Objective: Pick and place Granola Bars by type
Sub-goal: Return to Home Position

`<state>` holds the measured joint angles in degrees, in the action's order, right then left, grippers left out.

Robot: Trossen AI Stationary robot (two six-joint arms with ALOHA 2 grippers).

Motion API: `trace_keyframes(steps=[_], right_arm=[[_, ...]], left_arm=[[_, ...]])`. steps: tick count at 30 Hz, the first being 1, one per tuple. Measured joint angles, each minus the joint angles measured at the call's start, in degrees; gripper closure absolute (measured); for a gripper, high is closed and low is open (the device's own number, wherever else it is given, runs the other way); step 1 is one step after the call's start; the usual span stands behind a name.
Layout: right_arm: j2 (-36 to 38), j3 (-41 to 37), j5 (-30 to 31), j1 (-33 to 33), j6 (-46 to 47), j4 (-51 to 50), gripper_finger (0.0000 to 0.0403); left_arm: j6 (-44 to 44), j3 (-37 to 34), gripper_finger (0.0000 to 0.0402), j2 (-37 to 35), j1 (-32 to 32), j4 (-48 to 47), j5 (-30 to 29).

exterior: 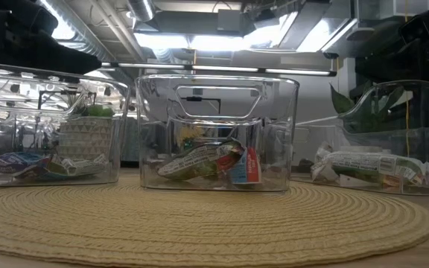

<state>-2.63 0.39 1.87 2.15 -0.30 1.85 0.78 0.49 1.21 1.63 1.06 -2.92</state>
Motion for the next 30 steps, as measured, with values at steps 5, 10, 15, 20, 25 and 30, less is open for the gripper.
trace_keyframes(steps=[5,10,15,20,25,30], right_arm=[[0.0,0.0,0.0,0.0,0.0,0.0,0.0372],[0.0,0.0,0.0,0.0,0.0,0.0,0.0372],[0.0,0.0,0.0,0.0,0.0,0.0,0.0372],[0.0,0.0,0.0,0.0,0.0,0.0,0.0372],[0.0,0.0,0.0,0.0,0.0,0.0,0.0372],[0.0,0.0,0.0,0.0,0.0,0.0,0.0372]], left_arm=[[0.0,0.0,0.0339,0.0,0.0,0.0,0.0],[0.0,0.0,0.034,0.0,0.0,0.0,0.0],[0.0,0.0,0.0335,0.0,0.0,0.0,0.0],[0.0,0.0,0.0335,0.0,0.0,0.0,0.0],[0.0,0.0,0.034,0.0,0.0,0.0,0.0],[0.0,0.0,0.0339,0.0,0.0,0.0,0.0]])
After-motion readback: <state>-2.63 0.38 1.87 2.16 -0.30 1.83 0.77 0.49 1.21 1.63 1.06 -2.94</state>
